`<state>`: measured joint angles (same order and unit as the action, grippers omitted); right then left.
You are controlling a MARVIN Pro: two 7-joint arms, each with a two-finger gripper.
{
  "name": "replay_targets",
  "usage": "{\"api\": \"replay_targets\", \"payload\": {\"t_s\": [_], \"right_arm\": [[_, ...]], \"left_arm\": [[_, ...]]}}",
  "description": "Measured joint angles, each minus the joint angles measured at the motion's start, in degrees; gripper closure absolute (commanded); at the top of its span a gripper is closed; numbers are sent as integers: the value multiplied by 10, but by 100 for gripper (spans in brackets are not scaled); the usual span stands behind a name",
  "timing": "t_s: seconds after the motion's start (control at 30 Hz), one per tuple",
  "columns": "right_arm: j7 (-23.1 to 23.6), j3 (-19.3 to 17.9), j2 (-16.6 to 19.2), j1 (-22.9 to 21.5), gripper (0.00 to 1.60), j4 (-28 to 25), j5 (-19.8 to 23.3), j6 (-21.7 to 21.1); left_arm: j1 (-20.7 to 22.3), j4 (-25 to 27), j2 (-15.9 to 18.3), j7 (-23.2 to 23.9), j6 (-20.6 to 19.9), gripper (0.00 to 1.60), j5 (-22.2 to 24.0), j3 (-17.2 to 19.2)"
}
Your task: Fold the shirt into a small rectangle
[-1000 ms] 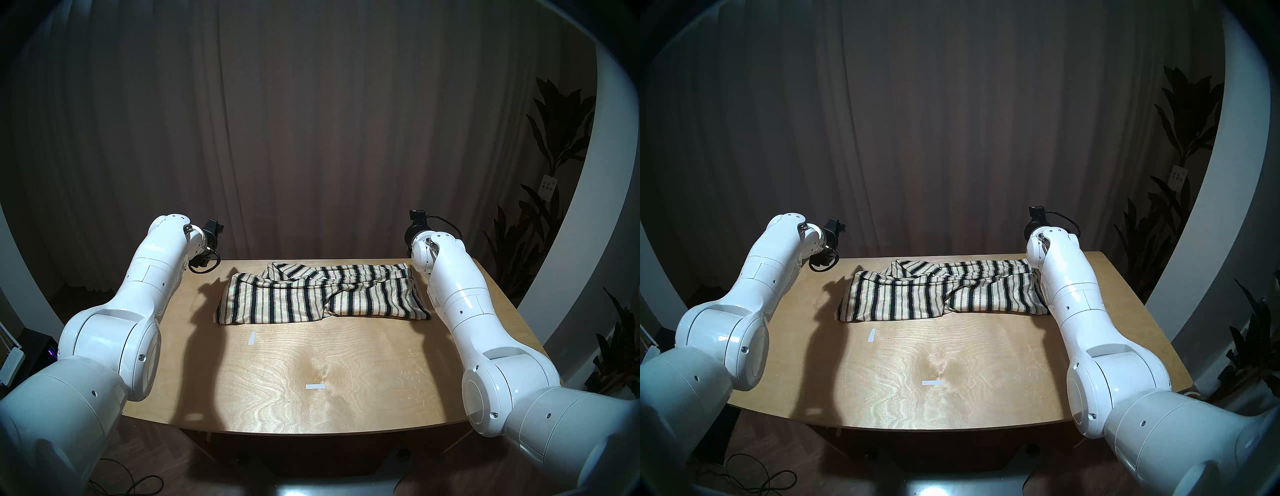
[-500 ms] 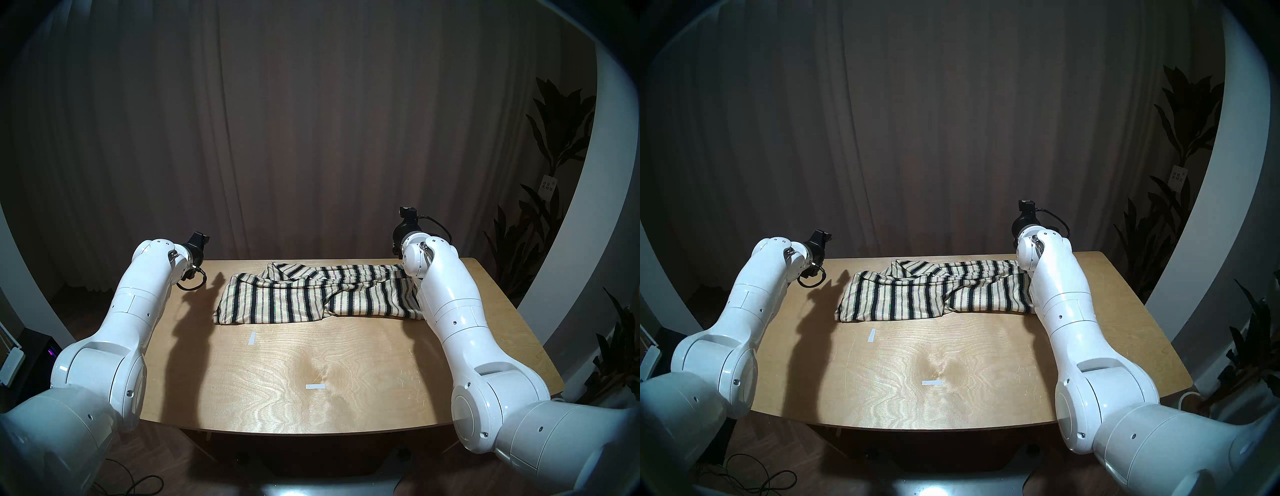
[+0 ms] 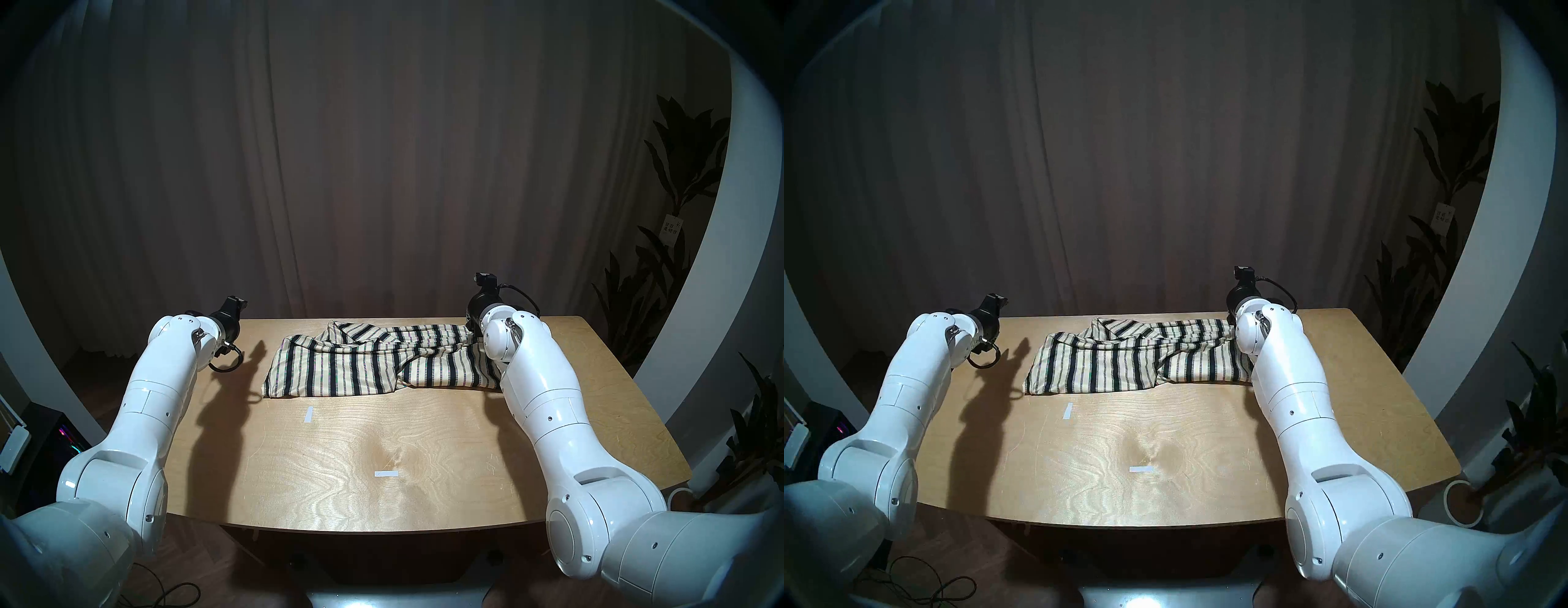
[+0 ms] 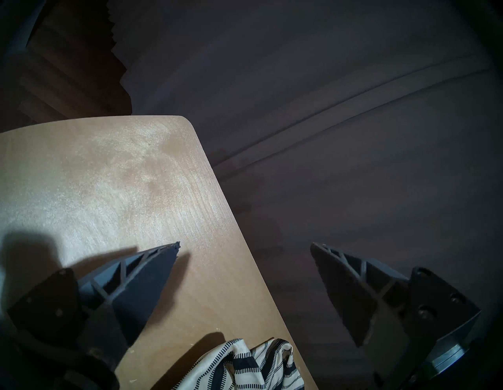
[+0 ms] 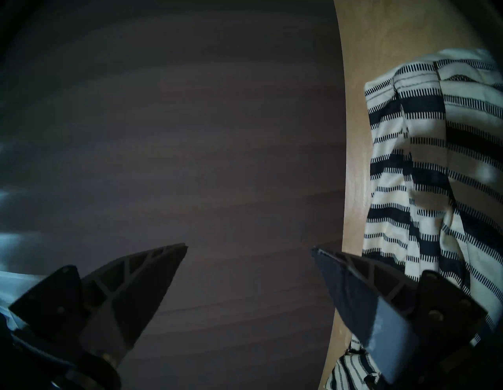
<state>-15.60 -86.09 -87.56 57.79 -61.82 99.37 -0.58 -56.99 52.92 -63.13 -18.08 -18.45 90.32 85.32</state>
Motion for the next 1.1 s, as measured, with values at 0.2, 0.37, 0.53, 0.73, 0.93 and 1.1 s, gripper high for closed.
{"api": "replay_targets", "payload": {"t_s": [0.2,0.37,0.53,0.73,0.93,1.1], "right_arm": [[5,13,2,8,0,-13,-4,-9],[9,24,13,12,0,-24,-20,-14],[14,33,28,13,0,-34,-38,-18],[19,42,48,14,0,-46,-60,-23],[25,53,69,18,0,-57,-83,-29],[29,62,83,21,0,-65,-100,-33]], "left_arm": [[-32,29,2,15,-5,0,5,1],[-54,54,6,27,-9,0,7,1],[-73,79,9,38,-11,0,7,1],[-96,111,14,49,-11,0,1,1],[-125,144,19,59,-7,0,-8,1],[-148,165,23,64,-4,0,-12,4]]}}
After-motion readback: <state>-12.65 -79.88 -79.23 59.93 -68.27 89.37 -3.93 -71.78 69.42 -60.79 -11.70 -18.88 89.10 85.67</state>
